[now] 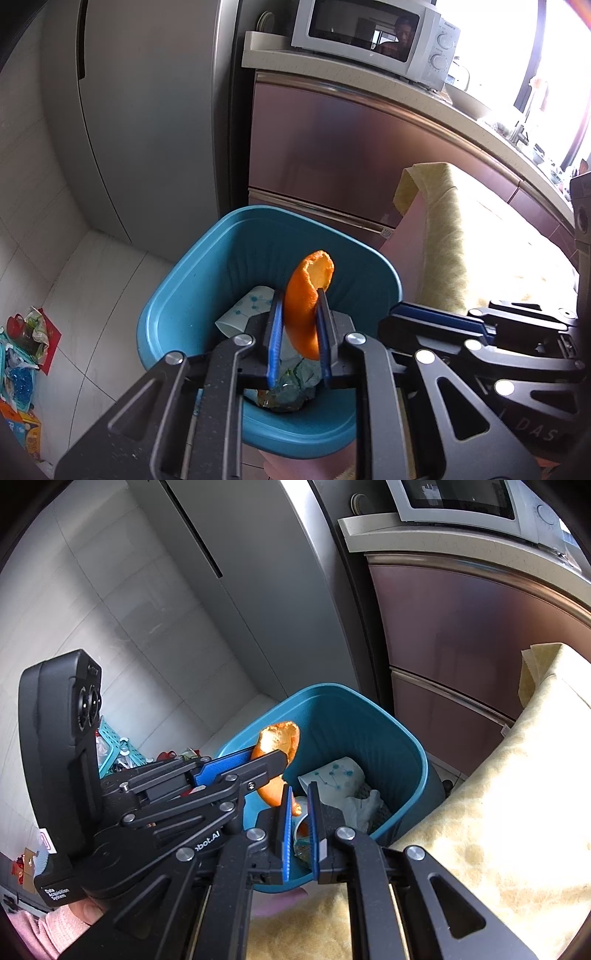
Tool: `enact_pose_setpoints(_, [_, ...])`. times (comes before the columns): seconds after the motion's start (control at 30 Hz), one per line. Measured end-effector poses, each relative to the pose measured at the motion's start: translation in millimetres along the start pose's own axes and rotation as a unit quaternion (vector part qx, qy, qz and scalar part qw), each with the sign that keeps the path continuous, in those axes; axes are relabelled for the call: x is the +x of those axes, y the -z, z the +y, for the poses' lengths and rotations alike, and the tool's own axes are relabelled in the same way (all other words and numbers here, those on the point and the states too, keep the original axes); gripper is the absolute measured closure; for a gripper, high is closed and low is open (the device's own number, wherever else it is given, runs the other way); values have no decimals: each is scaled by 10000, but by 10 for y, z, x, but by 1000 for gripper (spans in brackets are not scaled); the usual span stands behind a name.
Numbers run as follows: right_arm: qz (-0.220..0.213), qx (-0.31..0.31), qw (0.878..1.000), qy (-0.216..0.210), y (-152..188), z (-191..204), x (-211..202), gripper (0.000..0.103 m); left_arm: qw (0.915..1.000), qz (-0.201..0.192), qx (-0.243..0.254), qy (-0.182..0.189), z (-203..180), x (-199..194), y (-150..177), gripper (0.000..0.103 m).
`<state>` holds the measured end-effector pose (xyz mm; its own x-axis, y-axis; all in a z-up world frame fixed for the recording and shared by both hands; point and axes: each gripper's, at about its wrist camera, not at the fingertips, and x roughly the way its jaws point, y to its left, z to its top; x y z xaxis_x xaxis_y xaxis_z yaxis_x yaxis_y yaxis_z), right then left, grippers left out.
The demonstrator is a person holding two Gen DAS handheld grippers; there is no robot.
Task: Collect trash
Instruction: 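Open both tools above the blue bin to drop peel and wrapper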
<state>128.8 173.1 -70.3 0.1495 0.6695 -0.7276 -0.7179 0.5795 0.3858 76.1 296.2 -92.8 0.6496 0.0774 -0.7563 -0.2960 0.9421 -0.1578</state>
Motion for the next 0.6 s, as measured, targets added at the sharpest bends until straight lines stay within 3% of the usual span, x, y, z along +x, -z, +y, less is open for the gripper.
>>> enact_pose_setpoints(0.13, [37, 79, 10000, 40, 1, -37, 21, 94, 10000, 53, -6, -31, 30, 91, -7, 78])
enact_pose_setpoints(0.2, [53, 113, 9999, 57, 4, -43, 35, 94, 10000, 84, 17, -35, 35, 135, -13, 68])
enact_pose_setpoints(0.37, [48, 185, 9998, 71, 34, -84, 23, 94, 9999, 102, -35, -113, 74, 180, -8, 66])
enact_pose_setpoints(0.6, [-47, 222, 9997, 57, 95, -135, -63, 90, 9997, -173, 44, -143, 31, -28, 24, 50])
